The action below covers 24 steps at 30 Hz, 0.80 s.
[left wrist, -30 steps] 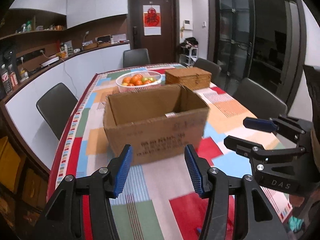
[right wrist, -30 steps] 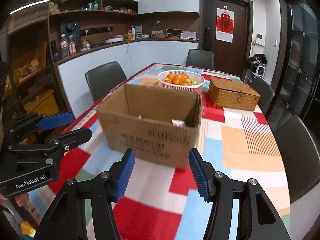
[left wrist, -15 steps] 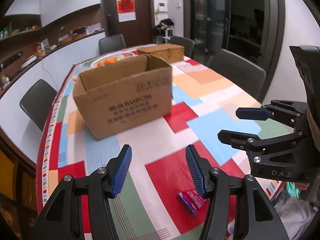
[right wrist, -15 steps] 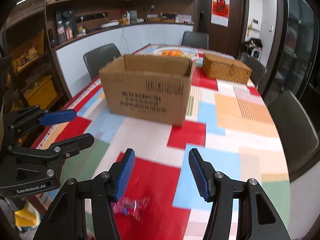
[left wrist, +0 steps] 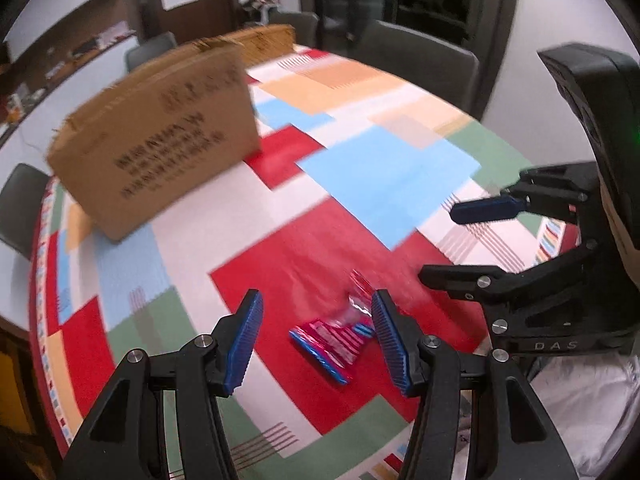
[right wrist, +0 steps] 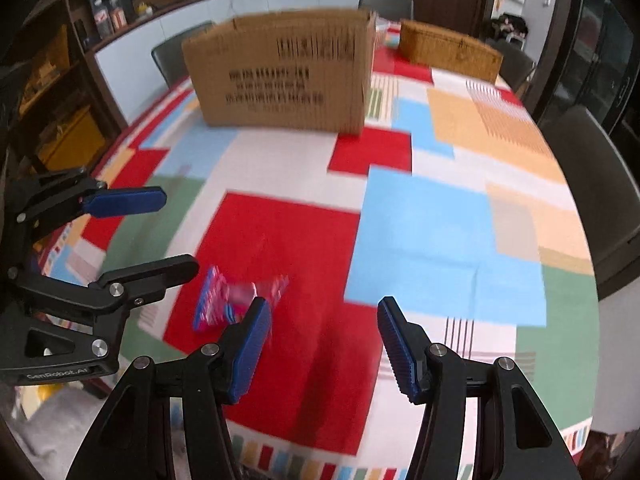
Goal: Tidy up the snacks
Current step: 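Close the left gripper on the red-blue candy bag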
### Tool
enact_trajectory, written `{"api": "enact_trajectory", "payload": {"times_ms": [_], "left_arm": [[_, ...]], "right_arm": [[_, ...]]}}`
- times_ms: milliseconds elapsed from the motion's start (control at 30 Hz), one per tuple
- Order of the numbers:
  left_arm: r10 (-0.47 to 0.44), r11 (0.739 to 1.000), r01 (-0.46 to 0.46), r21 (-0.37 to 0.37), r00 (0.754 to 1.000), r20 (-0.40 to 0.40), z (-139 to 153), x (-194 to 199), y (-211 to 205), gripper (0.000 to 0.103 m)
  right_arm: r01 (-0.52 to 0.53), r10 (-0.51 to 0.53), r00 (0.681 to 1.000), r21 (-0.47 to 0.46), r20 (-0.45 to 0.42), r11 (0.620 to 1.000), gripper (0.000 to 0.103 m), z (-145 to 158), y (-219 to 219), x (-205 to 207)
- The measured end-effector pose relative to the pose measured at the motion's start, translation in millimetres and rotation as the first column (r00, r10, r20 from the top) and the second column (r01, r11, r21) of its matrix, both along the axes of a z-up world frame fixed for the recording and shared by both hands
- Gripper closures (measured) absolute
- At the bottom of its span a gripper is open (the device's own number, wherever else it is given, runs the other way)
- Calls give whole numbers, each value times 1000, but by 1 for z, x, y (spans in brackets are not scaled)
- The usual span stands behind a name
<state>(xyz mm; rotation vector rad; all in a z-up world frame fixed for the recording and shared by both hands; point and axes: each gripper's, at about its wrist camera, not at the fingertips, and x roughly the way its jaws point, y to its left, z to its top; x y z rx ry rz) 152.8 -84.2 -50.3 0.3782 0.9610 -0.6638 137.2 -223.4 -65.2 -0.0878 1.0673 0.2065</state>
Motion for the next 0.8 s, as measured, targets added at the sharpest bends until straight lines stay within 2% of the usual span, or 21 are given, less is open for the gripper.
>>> {"api": "enact_trajectory", "payload": {"times_ms": [133,433,700,767,800], "left_arm": [[-59,997,62,44,997,-52,-17,0,-12,48],[-127,986,139,96,984,-125,-43,6,-26,46],[-122,986,139,97,978,-169,-57,17,-34,47],[-120,986,139,92,976,-182,-60,18,-35,50],[-117,987,135,89,975,-187,-61,19,-35,54]], "right_arm": [[1,-1,999,-14,-45,1000,46,-11,-3,-3],[20,-27,994,-60,-108,998,46,-29,-13,-2],[32,-38,987,-42,-156,999,46,-41,-16,4],[37,-42,986,-39,-160,999,46,-43,-18,6],[40,-46,985,-38,-164,998,46,-44,-18,7]]}}
